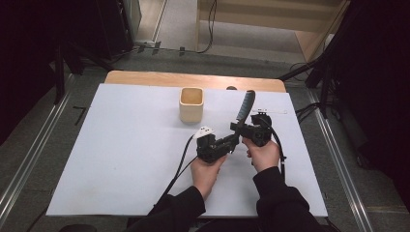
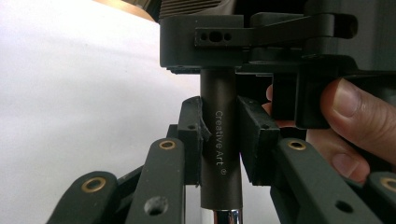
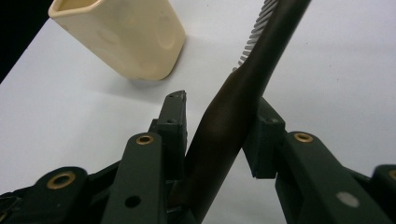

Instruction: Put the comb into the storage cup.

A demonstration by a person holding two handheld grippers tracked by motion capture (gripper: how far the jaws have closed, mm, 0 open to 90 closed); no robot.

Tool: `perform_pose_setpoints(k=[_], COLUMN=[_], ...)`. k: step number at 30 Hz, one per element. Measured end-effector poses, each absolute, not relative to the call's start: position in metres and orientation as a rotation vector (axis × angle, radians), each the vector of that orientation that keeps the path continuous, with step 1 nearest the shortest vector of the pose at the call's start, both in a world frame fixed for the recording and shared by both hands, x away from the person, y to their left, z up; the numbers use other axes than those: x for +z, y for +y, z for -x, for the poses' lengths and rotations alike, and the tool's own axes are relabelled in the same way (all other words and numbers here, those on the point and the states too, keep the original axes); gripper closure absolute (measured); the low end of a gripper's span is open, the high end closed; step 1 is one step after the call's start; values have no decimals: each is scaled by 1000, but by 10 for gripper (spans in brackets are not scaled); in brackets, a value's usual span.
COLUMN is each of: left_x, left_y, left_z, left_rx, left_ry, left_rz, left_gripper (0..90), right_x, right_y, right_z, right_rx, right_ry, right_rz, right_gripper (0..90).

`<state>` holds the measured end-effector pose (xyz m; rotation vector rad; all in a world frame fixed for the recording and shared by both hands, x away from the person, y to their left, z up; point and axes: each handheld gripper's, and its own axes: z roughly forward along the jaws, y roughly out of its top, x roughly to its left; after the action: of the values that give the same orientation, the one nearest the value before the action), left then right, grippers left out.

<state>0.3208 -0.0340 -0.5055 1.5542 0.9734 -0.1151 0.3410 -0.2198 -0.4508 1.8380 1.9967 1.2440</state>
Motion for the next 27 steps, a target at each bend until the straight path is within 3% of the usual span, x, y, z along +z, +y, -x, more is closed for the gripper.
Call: perform_pose_setpoints(k=[21, 27], left_x=[-506, -504], left_y=[-34, -31], left_z=[-323, -324], left_rx=[-158, -170], left_ry=[969, 971], left_rz=[-1567, -1587], left_gripper=[724, 680], right_x=[-448, -446], right_y=[-221, -220], right_z=[-342, -341], right_rx=[1286, 1295], right_ry=[2015, 2020], right_rz=[-1892, -1884], right_gripper=[688, 694])
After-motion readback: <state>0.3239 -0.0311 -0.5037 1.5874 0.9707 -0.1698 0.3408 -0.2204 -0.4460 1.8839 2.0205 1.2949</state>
